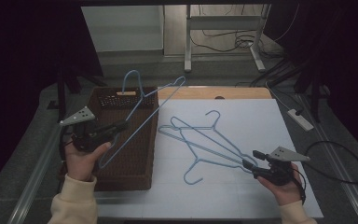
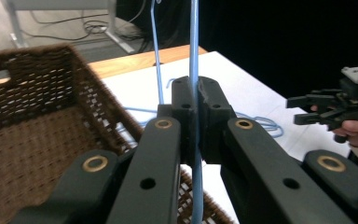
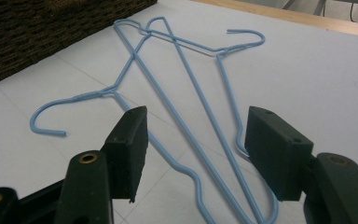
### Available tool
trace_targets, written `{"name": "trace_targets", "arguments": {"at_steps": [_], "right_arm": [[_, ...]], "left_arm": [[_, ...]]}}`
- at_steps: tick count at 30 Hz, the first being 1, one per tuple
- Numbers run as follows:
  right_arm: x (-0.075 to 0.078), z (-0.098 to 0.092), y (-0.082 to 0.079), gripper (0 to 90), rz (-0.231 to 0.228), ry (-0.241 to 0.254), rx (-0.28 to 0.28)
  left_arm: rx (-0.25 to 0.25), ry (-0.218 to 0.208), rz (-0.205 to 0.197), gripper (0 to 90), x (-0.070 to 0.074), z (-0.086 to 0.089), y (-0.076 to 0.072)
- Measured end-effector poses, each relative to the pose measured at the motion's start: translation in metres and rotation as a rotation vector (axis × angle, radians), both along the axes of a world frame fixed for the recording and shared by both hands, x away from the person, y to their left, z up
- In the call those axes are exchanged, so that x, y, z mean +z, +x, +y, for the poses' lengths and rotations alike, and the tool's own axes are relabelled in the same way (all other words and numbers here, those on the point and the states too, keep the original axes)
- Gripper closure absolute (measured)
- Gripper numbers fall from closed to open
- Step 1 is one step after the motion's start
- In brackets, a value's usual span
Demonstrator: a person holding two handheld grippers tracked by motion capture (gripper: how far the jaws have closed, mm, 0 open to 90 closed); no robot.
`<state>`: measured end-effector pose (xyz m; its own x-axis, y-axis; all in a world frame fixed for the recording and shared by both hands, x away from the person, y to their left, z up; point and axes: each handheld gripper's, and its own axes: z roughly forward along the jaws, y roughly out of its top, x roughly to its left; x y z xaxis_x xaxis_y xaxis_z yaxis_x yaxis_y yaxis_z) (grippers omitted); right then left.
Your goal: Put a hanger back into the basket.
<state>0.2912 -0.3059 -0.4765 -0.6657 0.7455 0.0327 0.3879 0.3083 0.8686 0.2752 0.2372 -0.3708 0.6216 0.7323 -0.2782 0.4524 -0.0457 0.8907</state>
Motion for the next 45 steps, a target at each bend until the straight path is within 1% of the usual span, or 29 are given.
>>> {"name": "trace_targets", "arguments": {"at_steps": [1,3,7,9,11,14,18,22,27,31,37,40,45], "right_arm": [[0.000,0.000,0.000,40.3,0.000,0.001,0.001],[0.000,0.000,0.000,40.3,0.001,0.002,0.001],[0.000,-0.001,0.001,40.3,0.004,0.000,-0.001],[0.000,-0.001,0.001,40.3,0.004,0.000,-0.002],[0.000,-0.001,0.001,40.3,0.001,0.001,-0.002],[0.000,-0.001,0.001,40.3,0.001,0.000,-0.001],[-0.001,-0.001,0.001,40.3,0.002,-0.001,0.000],[-0.001,-0.001,0.001,40.3,0.005,-0.002,-0.002],[-0.001,0.000,0.001,40.3,0.005,-0.004,-0.002],[-0.002,0.000,0.001,40.3,0.008,-0.007,0.000],[-0.002,0.000,0.001,40.3,0.009,-0.008,0.000],[-0.002,0.000,0.001,40.3,0.011,-0.008,0.000],[-0.003,0.001,0.002,40.3,0.011,-0.010,0.002]], "left_arm": [[0.020,0.010,0.007,86.0,-0.002,0.007,-0.001],[0.035,0.012,0.009,86.0,-0.003,0.013,-0.002],[0.059,0.005,0.007,86.0,-0.004,0.030,-0.004],[0.069,0.003,0.011,86.0,-0.004,0.035,-0.005],[0.085,0.011,0.015,86.0,-0.005,0.041,-0.005],[0.111,0.031,0.034,86.0,-0.009,0.048,-0.003],[0.127,0.040,0.044,86.0,-0.013,0.056,0.000],[0.127,0.052,0.053,86.0,-0.017,0.059,0.003],[0.137,0.083,0.076,86.0,-0.024,0.065,0.009],[0.142,0.092,0.087,86.0,-0.028,0.069,0.011],[0.127,0.103,0.094,86.0,-0.032,0.071,0.013],[0.112,0.116,0.099,86.0,-0.034,0.072,0.014],[0.083,0.132,0.140,86.0,-0.045,0.072,0.021]]}}
